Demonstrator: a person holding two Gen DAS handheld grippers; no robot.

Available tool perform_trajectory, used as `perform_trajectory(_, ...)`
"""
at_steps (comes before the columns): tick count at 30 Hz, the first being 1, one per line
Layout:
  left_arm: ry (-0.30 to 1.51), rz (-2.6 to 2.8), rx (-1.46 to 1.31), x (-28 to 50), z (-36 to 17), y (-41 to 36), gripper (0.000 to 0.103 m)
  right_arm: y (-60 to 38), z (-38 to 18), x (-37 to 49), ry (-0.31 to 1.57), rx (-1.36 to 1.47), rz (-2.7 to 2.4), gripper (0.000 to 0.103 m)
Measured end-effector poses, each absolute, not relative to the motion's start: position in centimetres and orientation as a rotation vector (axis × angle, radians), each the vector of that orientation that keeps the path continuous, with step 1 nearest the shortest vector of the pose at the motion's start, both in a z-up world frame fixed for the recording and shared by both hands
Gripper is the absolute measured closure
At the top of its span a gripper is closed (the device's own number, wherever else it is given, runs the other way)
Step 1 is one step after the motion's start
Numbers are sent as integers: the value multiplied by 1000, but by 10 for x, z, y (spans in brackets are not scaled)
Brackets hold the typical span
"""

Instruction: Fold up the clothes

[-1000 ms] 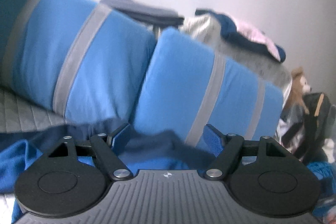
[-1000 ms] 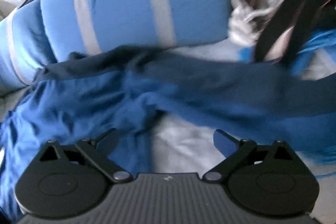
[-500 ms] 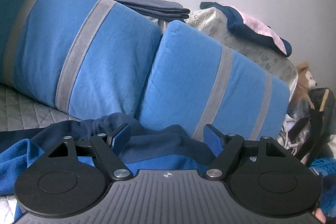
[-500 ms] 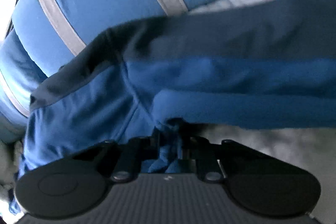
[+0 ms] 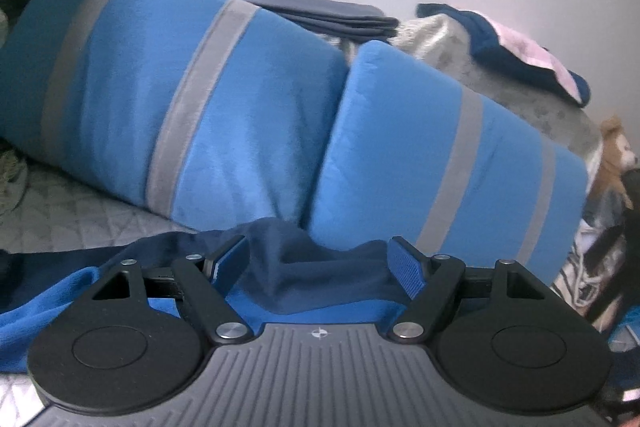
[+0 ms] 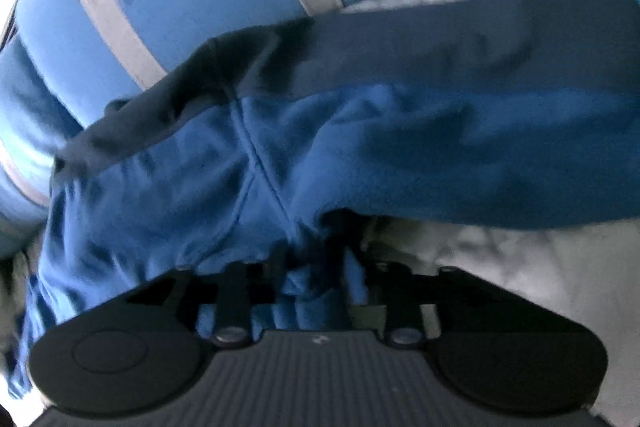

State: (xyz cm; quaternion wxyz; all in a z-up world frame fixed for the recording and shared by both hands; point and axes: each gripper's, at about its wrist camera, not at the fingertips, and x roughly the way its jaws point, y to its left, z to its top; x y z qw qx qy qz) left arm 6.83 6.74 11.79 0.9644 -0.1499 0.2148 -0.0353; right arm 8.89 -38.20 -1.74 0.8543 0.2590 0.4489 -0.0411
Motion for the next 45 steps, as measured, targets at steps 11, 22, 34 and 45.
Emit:
perform_trajectory(11, 411, -76, -289, 49, 133, 85, 27, -338, 96, 36, 791, 321, 53, 4)
perform_trajectory(22, 362, -59, -288, 40, 143, 84, 27, -256, 178, 75, 605, 177, 148, 0)
perform_trajectory(34, 360, -56, -297, 46, 140, 74, 27, -211, 135, 194, 642, 132, 49, 0)
perform_trajectory(45, 388, 40, -358, 55, 134, 91, 27, -181, 63, 277, 717, 131, 78, 3)
